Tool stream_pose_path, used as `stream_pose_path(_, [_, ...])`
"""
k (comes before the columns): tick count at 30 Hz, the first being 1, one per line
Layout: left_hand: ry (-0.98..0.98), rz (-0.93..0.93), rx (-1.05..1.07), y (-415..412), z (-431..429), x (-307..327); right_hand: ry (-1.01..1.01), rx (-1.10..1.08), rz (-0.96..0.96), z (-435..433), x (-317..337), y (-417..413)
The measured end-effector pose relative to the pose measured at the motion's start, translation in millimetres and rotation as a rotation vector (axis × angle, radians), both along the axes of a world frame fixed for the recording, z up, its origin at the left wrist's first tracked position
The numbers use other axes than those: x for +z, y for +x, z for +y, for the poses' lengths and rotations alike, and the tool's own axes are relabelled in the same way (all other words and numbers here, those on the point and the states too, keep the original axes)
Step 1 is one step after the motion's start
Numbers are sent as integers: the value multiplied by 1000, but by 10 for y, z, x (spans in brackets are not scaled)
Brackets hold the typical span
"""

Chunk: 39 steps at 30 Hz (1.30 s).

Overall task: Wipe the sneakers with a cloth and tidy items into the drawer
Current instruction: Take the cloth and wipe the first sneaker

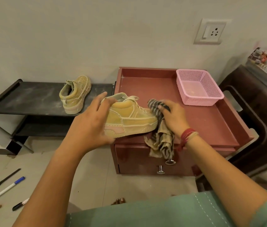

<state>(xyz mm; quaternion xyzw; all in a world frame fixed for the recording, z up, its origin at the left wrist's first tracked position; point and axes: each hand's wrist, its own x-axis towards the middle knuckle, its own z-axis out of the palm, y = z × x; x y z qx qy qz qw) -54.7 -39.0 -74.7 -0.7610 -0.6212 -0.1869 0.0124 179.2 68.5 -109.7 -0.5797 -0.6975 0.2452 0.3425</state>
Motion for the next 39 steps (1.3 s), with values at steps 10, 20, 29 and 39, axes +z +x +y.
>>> stream_pose_path(10, [-2,-1,-1,-16,16,-16,0,303,117,-368,-131,-381])
stream_pose_path(20, [0,-20,-15,-28,24,-19,171,577,230,-517,-72,-437])
stream_pose_path(29, [-4,-18,-49,-35,5,-35,-67,436,336,-515,-21,-426])
stream_pose_path(39, [1,-67,-67,-47,36,-53,104,558,20,-671,-122,-399])
